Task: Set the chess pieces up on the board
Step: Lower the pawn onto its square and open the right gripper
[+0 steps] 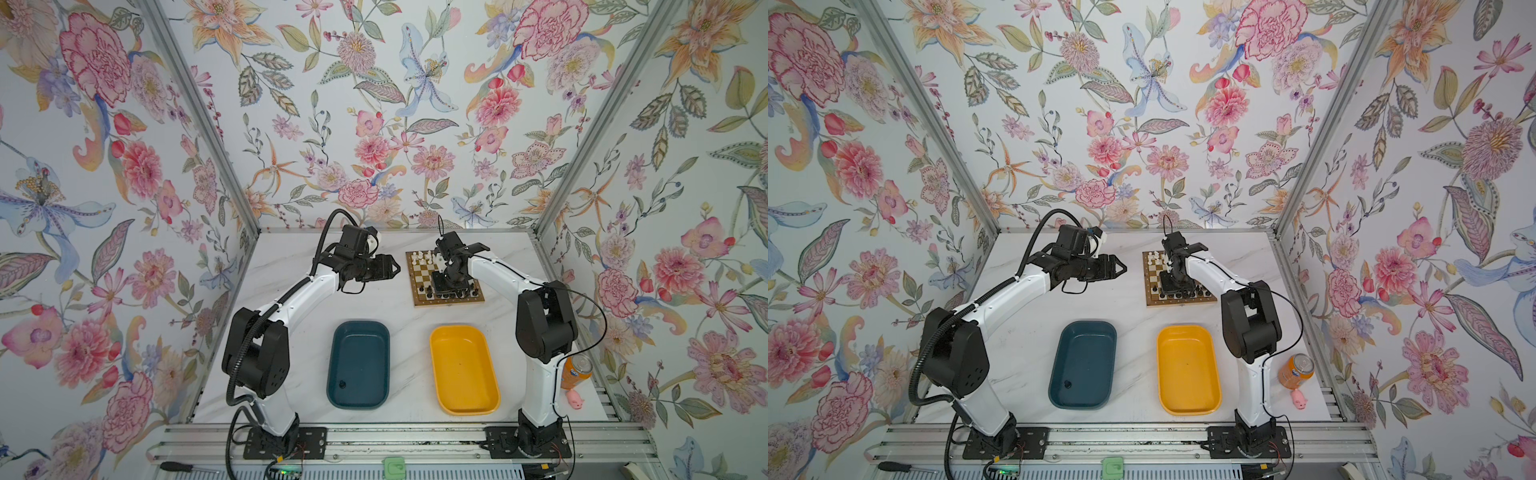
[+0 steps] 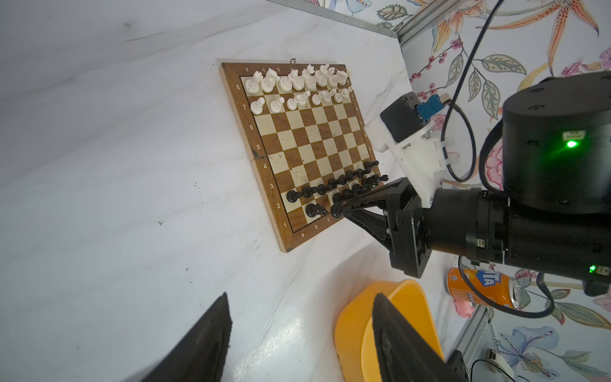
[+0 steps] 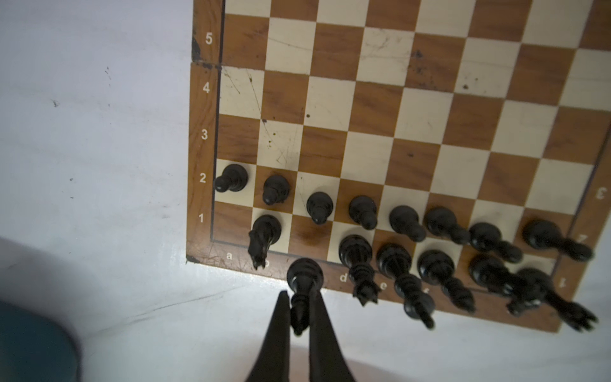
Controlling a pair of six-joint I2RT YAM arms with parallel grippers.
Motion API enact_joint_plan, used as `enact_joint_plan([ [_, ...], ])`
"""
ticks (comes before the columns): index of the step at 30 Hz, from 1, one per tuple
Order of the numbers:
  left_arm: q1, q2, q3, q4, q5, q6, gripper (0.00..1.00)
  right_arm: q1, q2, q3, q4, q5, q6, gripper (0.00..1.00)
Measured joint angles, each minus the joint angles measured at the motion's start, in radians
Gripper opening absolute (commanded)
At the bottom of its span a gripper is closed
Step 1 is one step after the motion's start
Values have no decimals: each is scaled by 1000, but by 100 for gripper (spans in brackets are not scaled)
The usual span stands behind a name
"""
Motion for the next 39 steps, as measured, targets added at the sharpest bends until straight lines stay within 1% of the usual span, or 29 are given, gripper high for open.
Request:
enact_joint_plan([
  [8, 8, 6, 5, -2, 0, 0, 68, -2, 48, 34, 0, -8, -7, 9],
  [20, 24, 32, 40, -23, 1, 8, 68, -12, 53, 35, 0, -8, -7, 9],
  [39, 36, 53, 55, -30, 4, 15, 68, -14, 76, 36, -4, -14, -15, 21],
])
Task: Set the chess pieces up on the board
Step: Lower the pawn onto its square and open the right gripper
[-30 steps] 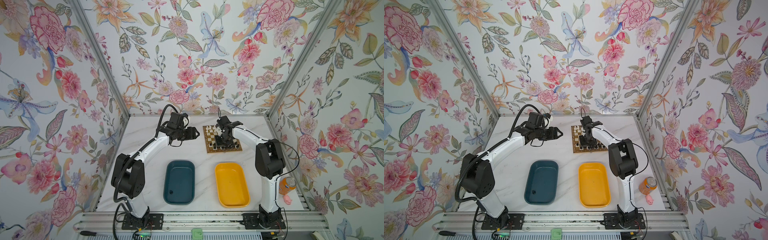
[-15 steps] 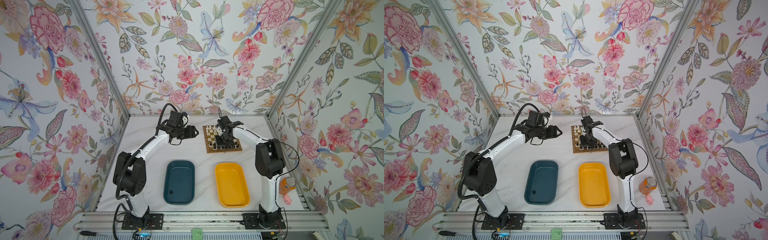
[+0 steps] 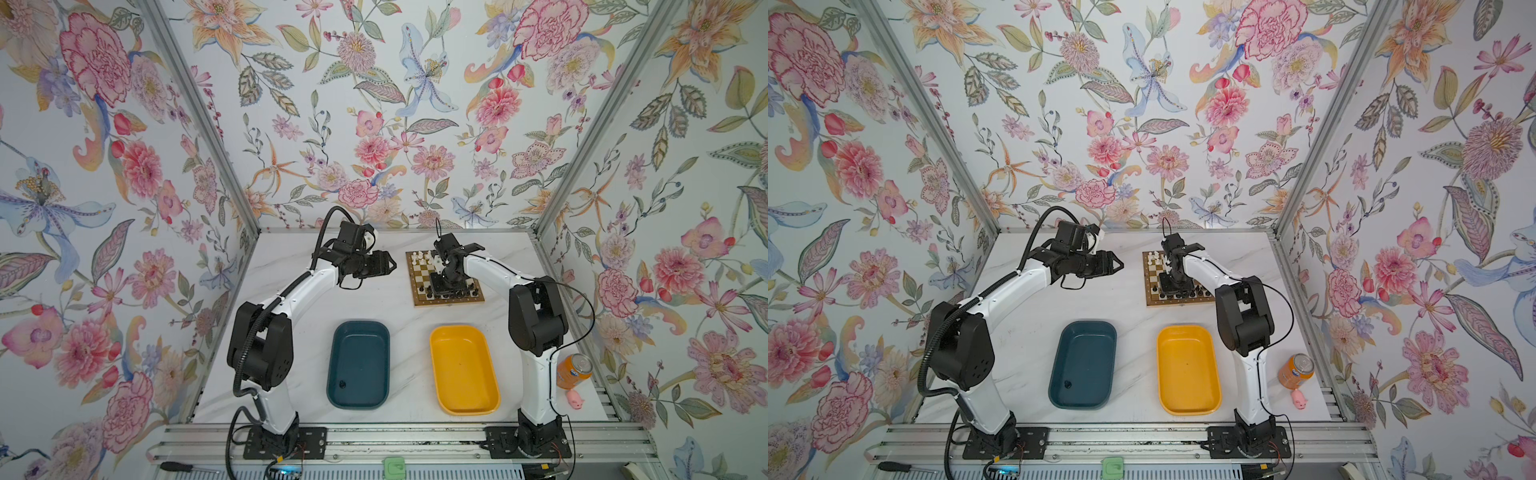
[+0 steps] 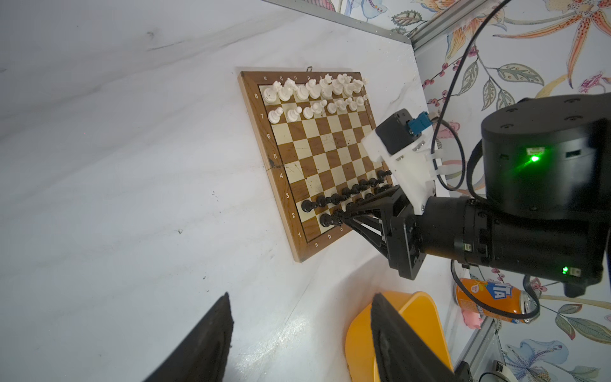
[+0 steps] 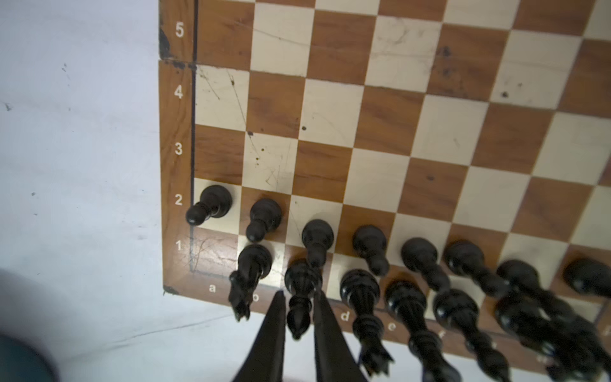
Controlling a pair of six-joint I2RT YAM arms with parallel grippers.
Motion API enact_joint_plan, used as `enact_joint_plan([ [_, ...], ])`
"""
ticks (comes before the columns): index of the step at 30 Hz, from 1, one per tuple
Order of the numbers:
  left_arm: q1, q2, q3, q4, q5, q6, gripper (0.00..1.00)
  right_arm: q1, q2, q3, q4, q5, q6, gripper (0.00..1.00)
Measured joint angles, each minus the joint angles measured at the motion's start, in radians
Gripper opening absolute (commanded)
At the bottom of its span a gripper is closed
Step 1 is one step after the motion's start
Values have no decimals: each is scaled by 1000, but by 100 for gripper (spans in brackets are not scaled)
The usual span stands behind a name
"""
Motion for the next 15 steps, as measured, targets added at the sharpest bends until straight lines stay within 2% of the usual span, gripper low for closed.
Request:
enact_joint_plan([
  [5, 3, 0, 0, 0, 0, 0, 68, -1, 2, 3, 0, 0, -5, 31],
  [15, 3, 0, 0, 0, 0, 0, 68, -2, 2, 49, -14, 3, -7, 32],
])
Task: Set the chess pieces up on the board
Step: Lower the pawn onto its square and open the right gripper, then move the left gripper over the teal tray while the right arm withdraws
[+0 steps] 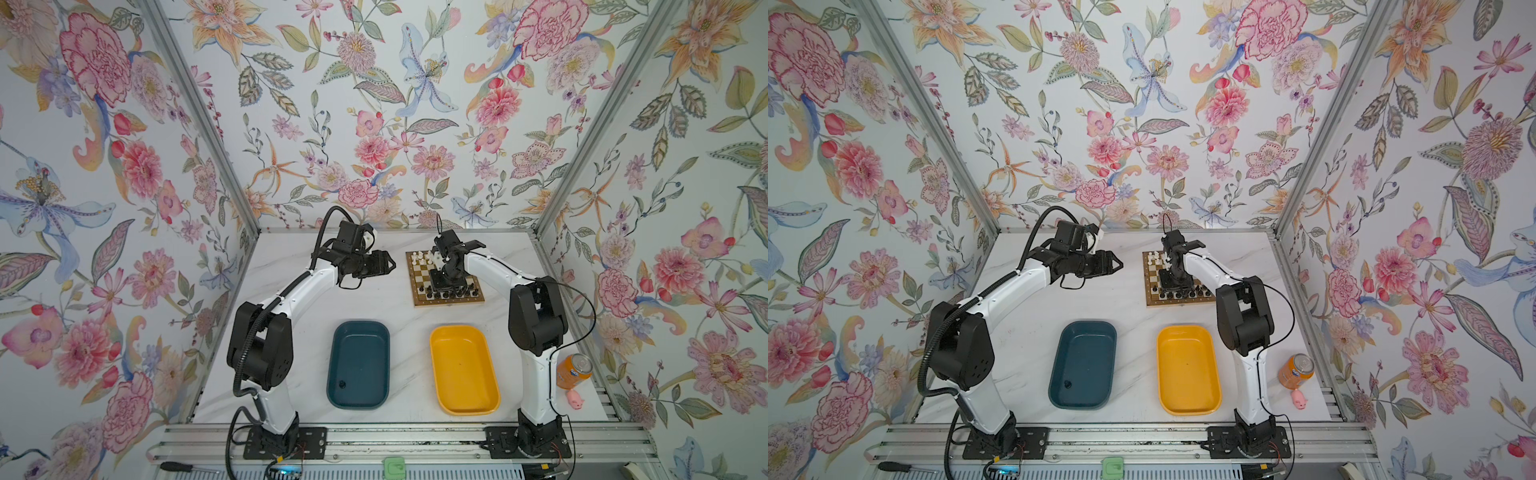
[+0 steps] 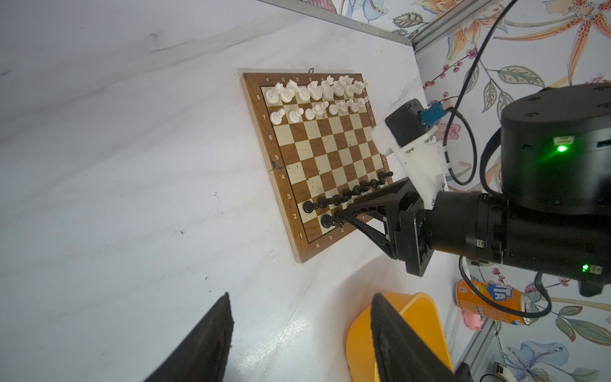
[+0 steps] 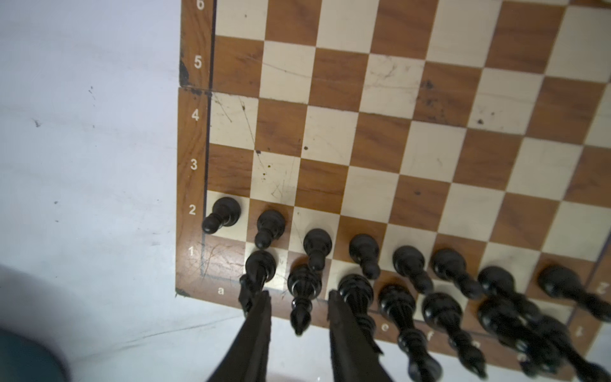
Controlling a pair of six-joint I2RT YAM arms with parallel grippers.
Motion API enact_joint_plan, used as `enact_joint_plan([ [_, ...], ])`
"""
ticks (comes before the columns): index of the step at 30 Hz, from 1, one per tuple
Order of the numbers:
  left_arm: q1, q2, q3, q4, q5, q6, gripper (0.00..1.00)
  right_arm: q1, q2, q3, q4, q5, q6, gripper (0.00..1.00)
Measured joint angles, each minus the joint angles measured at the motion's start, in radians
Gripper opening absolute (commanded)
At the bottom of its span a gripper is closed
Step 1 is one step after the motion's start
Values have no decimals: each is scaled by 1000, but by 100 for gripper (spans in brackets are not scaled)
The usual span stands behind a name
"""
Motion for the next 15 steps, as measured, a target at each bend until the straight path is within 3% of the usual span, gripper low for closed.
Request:
enact_joint_plan([
  [3, 1, 0, 0, 0, -2, 0, 68, -1, 0, 22, -10, 8, 0, 34],
  [6, 5, 0, 8, -18, -8, 9, 67, -2, -2, 58, -33, 19, -6, 44],
  [12, 8, -42, 45, -224, -136, 82, 64, -2, -70, 170, -106, 42, -15, 52],
  [15, -2, -147, 3, -332, -212, 92, 63, 3, -152, 205, -132, 49, -19, 55],
])
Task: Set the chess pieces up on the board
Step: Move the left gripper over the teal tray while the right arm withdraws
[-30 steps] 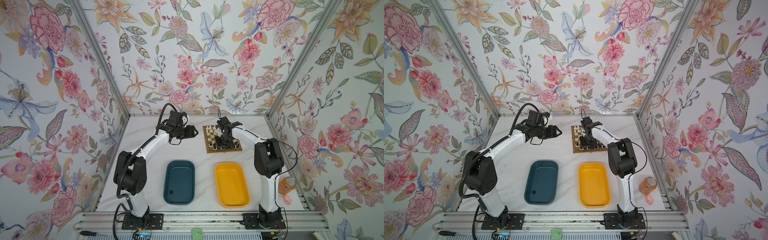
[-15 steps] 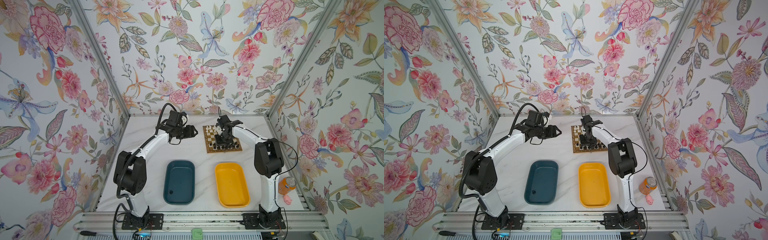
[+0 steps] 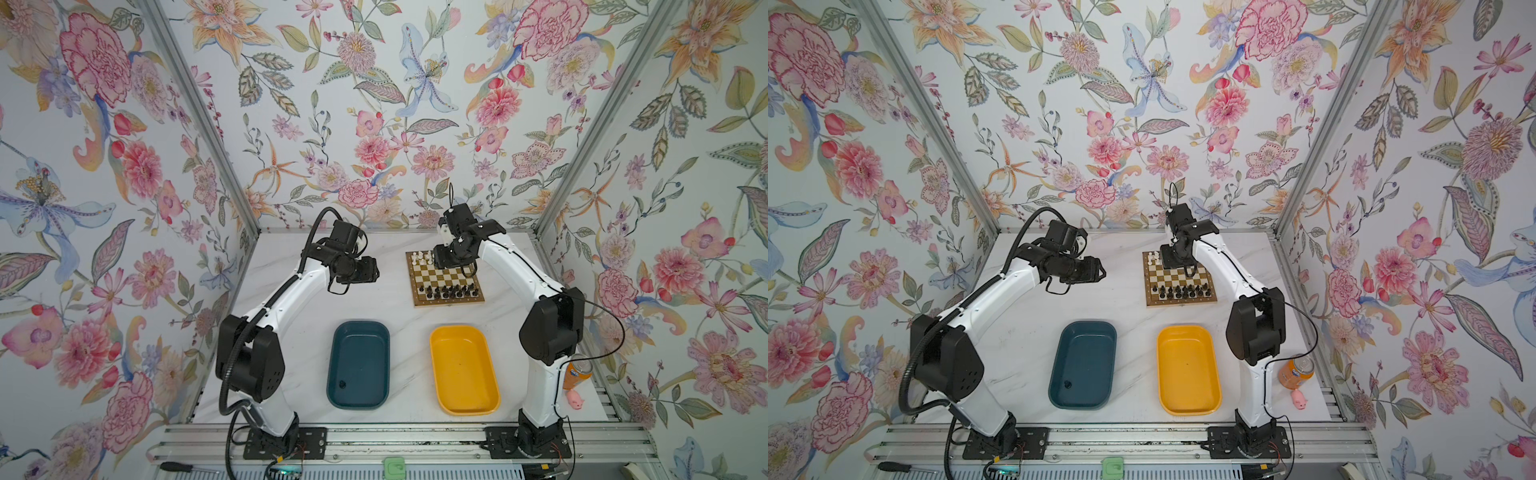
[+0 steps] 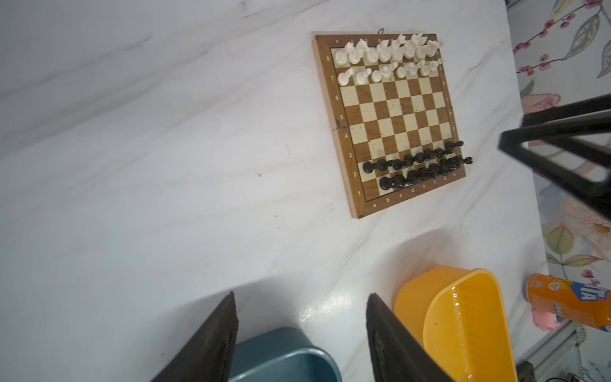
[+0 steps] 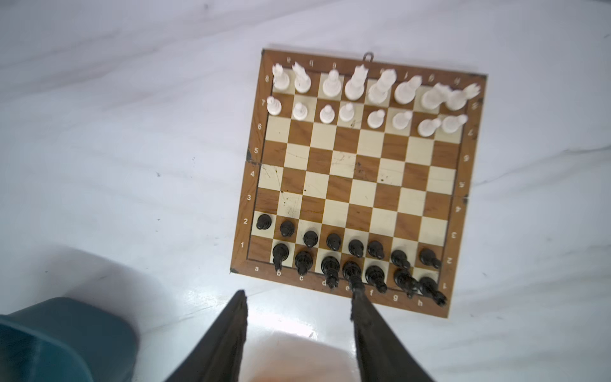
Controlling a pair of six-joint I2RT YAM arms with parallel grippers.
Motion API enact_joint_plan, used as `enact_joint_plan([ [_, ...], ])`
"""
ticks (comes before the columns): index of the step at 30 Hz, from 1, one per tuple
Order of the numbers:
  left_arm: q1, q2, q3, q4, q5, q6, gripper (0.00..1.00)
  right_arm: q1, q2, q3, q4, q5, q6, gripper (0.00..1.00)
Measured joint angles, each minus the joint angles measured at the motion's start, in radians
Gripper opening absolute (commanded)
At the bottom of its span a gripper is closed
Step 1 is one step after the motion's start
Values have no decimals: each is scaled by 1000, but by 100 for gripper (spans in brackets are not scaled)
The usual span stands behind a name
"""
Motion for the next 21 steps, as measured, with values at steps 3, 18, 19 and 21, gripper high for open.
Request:
enact_joint_plan([
  [3, -28, -166, -97, -76, -56, -18, 61, 15, -90, 5, -20, 3, 0, 57],
  [18, -493, -527, -665, -131, -202, -467, 59, 269, -478, -405, -13, -92, 110, 100],
  [19, -517, -540, -684, -130, -213, -499, 59, 280, -507, -426, -9, -100, 119, 100],
  [21, -557, -563, -714, -127, -237, -560, 59, 288, -559, -457, -6, -111, 133, 99],
])
